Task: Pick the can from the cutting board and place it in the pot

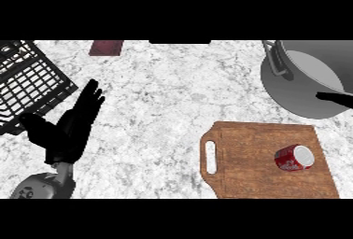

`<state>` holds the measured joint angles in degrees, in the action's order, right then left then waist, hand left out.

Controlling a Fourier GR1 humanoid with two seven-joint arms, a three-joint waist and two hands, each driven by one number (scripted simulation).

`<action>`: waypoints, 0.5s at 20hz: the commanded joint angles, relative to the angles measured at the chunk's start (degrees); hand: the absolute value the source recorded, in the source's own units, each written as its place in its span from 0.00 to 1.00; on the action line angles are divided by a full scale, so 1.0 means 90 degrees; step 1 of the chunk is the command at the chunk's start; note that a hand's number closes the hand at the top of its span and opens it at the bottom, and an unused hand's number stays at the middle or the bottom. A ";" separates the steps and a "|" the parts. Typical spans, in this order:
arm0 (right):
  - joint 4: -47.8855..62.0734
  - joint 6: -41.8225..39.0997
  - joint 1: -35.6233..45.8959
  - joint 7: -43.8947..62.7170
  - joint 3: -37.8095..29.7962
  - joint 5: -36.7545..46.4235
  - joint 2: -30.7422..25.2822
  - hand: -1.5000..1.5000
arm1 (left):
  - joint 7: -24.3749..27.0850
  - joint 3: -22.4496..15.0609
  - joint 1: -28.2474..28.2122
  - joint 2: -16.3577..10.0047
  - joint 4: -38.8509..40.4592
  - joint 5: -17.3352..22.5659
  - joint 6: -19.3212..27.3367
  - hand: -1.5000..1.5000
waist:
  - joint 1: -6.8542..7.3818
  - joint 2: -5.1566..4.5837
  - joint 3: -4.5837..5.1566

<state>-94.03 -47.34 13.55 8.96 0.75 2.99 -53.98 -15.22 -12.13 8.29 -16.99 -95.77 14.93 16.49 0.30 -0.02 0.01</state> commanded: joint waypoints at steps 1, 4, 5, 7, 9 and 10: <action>0.0137 0.0014 -0.0121 -0.0279 0.0256 0.0959 0.0226 0.00 | -0.0301 -0.0062 -0.0083 0.0171 -0.0307 -0.0173 0.0133 0.50 | -0.0001 0.0002 -0.0004; 0.0001 -0.0106 0.0052 0.0225 0.0236 0.1100 0.0489 0.00 | -0.0233 0.0281 0.0028 0.0080 -0.0142 -0.0118 -0.0160 0.50 | -0.0007 0.0002 0.0000; -0.0201 -0.0248 -0.0180 0.0042 -0.0103 0.1062 0.0450 0.00 | -0.0227 0.0411 0.0069 0.0075 0.0018 -0.0127 -0.0321 0.50 | -0.0038 0.0006 0.0000; -0.0332 0.0090 -0.0493 0.0157 0.0023 0.1287 0.0891 0.00 | -0.0387 0.0576 0.0222 0.0029 0.0066 -0.0054 -0.0421 0.50 | -0.0047 0.0008 -0.0001; -0.0245 0.0036 -0.0283 0.0188 -0.0148 0.1277 0.1096 0.00 | -0.0161 0.0251 -0.0116 0.0436 -0.0089 -0.0410 -0.0142 0.50 | -0.0035 0.0008 0.0000; -0.0649 -0.0092 -0.0574 0.0359 -0.0308 0.1241 0.1082 0.00 | -0.0375 0.0370 0.0132 0.0347 -0.0078 -0.0405 -0.0268 0.50 | -0.0059 0.0011 0.0000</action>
<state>-96.03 -47.20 10.97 10.18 0.39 13.40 -46.69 -17.48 -9.35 8.89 -15.06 -96.01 12.76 14.44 0.01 0.02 -0.01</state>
